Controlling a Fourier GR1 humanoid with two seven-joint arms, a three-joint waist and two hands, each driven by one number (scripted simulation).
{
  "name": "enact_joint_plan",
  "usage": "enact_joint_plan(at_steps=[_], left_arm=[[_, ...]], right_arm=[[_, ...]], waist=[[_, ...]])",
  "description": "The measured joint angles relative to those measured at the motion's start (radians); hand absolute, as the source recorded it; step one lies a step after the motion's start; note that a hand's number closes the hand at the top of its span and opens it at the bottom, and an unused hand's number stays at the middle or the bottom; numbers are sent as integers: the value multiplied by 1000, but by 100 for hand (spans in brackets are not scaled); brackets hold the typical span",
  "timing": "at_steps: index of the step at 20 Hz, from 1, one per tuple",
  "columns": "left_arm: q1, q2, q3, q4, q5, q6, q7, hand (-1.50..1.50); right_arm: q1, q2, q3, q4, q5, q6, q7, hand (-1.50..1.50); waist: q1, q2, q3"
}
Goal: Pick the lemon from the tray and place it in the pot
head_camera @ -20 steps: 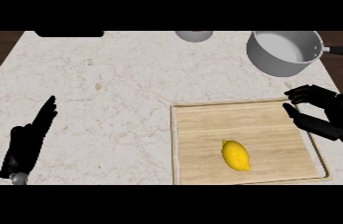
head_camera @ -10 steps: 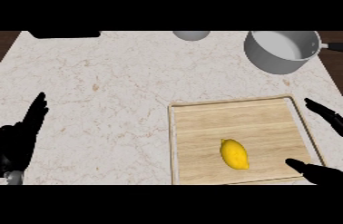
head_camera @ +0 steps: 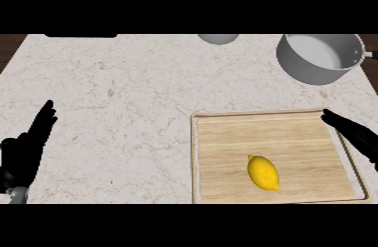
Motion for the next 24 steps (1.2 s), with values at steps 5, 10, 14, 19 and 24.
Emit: enact_joint_plan(at_steps=[5,10,14,19,24], left_arm=[[-36,-11,-4,23,-16,-8,3,0],[-65,-17,2,48,-17,-30,2,0],[-74,-30,9,60,-32,-28,9,0],[-63,-44,26,44,-45,-30,22,0],[-37,-54,42,52,-55,-47,0,0]], right_arm=[[-127,-57,107,-17,8,168,230,-150],[-271,-33,230,16,-39,338,451,-150],[-396,69,318,66,-81,434,611,-150],[-501,198,390,136,-102,463,692,-150],[-556,252,430,230,-61,483,708,-150]], waist=[[20,6,-1],[31,8,-1],[24,6,0],[13,2,1],[8,1,1]])
